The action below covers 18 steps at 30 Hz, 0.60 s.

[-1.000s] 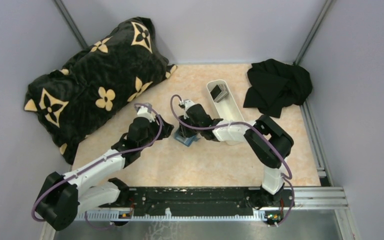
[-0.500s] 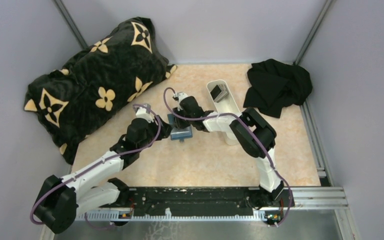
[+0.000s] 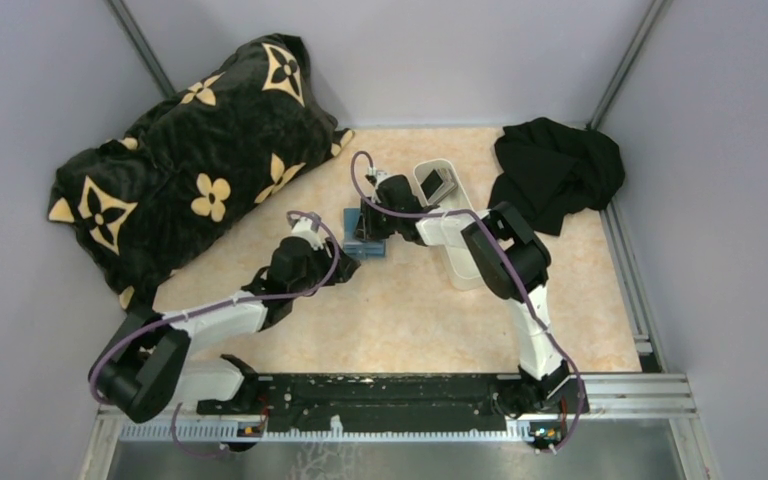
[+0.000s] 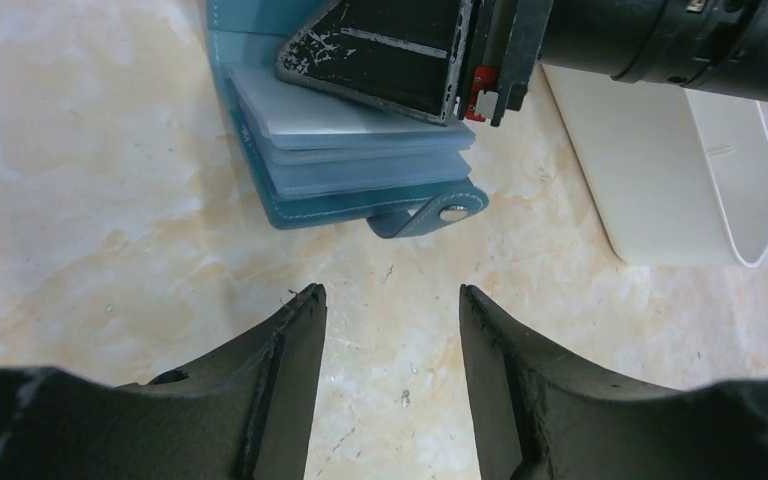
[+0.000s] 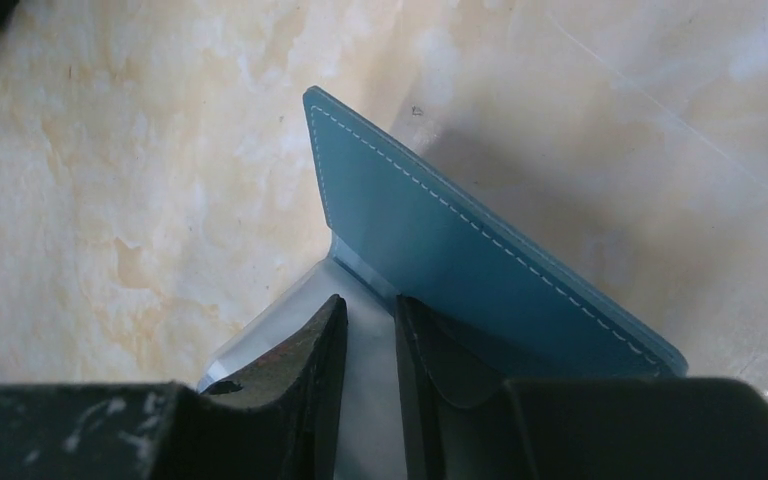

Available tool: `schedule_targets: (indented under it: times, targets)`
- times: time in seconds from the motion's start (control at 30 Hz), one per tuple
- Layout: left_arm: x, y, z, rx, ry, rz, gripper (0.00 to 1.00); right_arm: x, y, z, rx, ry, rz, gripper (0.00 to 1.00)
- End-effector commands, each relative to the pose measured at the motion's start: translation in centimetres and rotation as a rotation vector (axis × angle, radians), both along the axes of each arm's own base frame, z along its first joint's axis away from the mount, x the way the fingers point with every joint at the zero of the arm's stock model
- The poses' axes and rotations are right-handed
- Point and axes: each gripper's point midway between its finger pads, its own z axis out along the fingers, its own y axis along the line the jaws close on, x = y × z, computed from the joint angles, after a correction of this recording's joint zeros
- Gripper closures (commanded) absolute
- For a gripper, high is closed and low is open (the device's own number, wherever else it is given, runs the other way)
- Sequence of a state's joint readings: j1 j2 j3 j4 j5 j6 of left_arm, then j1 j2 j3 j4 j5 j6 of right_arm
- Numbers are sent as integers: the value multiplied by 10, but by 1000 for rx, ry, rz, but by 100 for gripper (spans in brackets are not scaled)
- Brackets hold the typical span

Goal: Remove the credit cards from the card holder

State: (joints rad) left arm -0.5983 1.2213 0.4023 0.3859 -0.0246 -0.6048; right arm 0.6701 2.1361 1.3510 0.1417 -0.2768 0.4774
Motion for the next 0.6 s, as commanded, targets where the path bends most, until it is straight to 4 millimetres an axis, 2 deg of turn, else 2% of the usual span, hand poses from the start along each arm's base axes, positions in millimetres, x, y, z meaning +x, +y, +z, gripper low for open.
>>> schedule_targets:
  times: [0.0, 0.1, 0.23, 0.3, 0.4, 0.57]
  targets:
    - [20, -26, 32, -85, -93, -55, 42, -9, -4, -22, -33, 70, 7, 74]
    - [28, -28, 48, -104, -137, -43, 44, -15, -10, -23, -43, 68, 3, 73]
    - [46, -21, 68, -95, -205, 42, 46, -28, -17, -31, -43, 87, -2, 73]
    - [57, -21, 72, -80, -224, 64, 47, -33, -20, -34, -36, 97, -7, 73]
    - [62, -34, 64, -98, -204, 27, 48, -41, -20, -34, -15, 111, -8, 73]
    - [43, -56, 28, -160, -114, -62, 51, -38, -19, -21, 4, 97, -22, 73]
